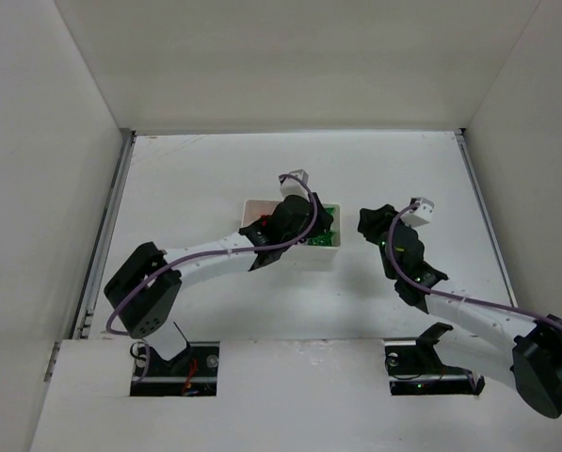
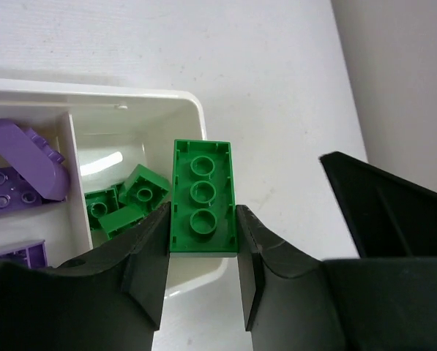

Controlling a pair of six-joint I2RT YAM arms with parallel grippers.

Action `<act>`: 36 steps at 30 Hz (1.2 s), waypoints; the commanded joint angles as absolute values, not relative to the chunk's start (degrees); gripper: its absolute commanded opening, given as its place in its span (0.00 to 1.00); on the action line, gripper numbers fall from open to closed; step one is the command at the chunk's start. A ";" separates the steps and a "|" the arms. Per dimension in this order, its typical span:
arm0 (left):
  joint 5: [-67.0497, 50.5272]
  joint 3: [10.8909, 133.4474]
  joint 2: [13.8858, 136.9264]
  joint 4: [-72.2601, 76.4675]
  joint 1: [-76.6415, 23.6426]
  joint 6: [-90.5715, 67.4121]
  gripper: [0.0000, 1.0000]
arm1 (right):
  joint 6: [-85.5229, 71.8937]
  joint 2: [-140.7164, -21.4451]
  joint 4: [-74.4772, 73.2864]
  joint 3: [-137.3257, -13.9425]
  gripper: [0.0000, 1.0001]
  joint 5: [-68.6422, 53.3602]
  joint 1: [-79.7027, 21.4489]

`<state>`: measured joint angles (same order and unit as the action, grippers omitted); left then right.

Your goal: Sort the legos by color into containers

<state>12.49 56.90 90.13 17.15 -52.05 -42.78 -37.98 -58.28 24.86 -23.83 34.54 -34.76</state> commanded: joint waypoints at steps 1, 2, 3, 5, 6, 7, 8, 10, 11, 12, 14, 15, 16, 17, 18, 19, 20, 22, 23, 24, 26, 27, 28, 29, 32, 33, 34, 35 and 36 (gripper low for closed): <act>13.80 61.61 91.84 16.09 -52.34 -40.52 0.34 | -39.11 -56.87 28.04 -23.12 0.50 35.42 -34.06; 13.80 62.39 92.63 15.30 -52.34 -40.52 0.41 | -39.11 -57.04 28.12 -23.12 0.51 35.33 -34.06; 13.97 62.75 92.90 14.95 -52.34 -40.43 0.46 | -39.11 -57.30 28.12 -23.12 0.51 35.16 -34.06; 14.94 63.28 92.99 14.24 -52.34 -40.34 0.55 | -39.11 -57.57 28.13 -23.20 0.51 35.07 -34.06; 15.55 63.28 92.64 14.15 -52.42 -40.08 0.59 | -39.11 -57.66 28.13 -23.29 0.51 35.07 -34.06; 16.17 63.28 92.20 13.98 -52.43 -39.82 0.62 | -39.11 -57.66 28.13 -23.29 0.51 35.07 -34.06; 16.87 63.02 91.50 13.80 -52.43 -39.55 0.67 | -39.11 -57.74 28.13 -23.29 0.51 35.07 -34.06; 17.92 62.41 90.09 13.45 -52.43 -39.20 0.80 | -39.11 -57.74 28.21 -23.29 0.51 35.07 -34.06; 18.45 62.05 89.13 13.27 -52.43 -38.94 1.00 | -39.11 -57.74 28.39 -23.29 0.51 34.98 -34.06; 19.07 61.53 87.73 12.92 -52.43 -38.50 1.00 | -39.11 -57.66 28.56 -23.12 0.51 34.98 -34.06; 20.30 60.56 85.44 12.40 -52.43 -38.15 1.00 | -39.11 -57.48 28.91 -23.03 0.51 34.98 -34.14; 21.35 59.60 83.52 12.13 -52.43 -37.88 1.00 | -39.02 -57.31 29.09 -22.94 0.51 34.98 -34.14; 22.40 58.72 81.67 11.78 -52.43 -37.45 1.00 | -38.94 -57.22 29.09 -22.85 0.51 34.98 -34.14; 23.63 57.58 79.82 11.43 -52.34 -37.09 1.00 | -38.94 -56.87 29.09 -22.76 0.51 35.07 -34.23; 25.12 56.35 77.72 10.82 -52.16 -36.83 1.00 | -38.94 -56.60 29.18 -22.59 0.51 35.24 -34.23; 26.88 54.95 75.35 10.11 -51.90 -36.83 1.00 | -39.02 -56.34 29.18 -22.50 0.51 35.42 -34.06; 28.55 53.37 72.80 9.41 -51.72 -36.83 1.00 | -39.11 -56.08 29.18 -22.24 0.50 35.51 -34.06; 31.80 49.68 67.26 8.36 -50.85 -37.09 1.00 | -39.11 -55.46 29.18 -21.97 0.46 35.94 -33.88; 32.86 47.74 64.37 7.83 -50.23 -37.44 1.00 | -39.20 -55.20 29.18 -21.80 0.42 36.30 -33.79; 33.83 45.81 61.55 7.30 -49.36 -37.79 1.00 | -39.29 -54.76 29.18 -21.62 0.38 36.65 -33.79; 34.98 42.29 56.28 5.20 -47.25 -39.02 1.00 | -39.72 -54.06 28.92 -21.36 0.30 36.83 -33.71; 34.89 40.97 53.81 3.62 -46.20 -40.15 1.00 | -39.90 -53.62 28.83 -21.18 0.27 36.83 -33.44; 34.81 39.48 51.35 1.86 -45.14 -41.21 1.00 | -39.90 -53.35 28.74 -21.01 0.24 36.91 -33.09; 35.24 37.98 49.24 0.28 -44.09 -41.83 1.00 | -39.99 -53.09 28.57 -20.83 0.22 36.91 -32.74; 35.60 34.20 43.79 -5.95 -40.05 -45.07 1.00 | -40.69 -52.56 28.56 -20.48 0.22 36.91 -32.30; 35.68 33.23 42.46 -8.59 -38.64 -46.22 1.00 | -40.95 -52.47 28.56 -20.39 0.24 36.91 -32.30; 35.60 32.70 41.32 -11.48 -37.15 -47.71 1.00 | -40.96 -52.30 28.56 -20.39 0.27 36.91 -32.30; 35.16 32.26 40.53 -14.65 -35.65 -49.38 1.00 | -40.96 -52.12 28.65 -20.22 0.29 36.91 -32.30; 34.81 31.99 39.73 -17.55 -34.33 -50.87 1.00 | -40.96 -51.77 28.91 -20.04 0.31 36.91 -32.30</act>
<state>32.84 33.12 41.80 -5.37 -37.23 -42.00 -40.25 -53.08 25.80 -20.56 35.79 -32.62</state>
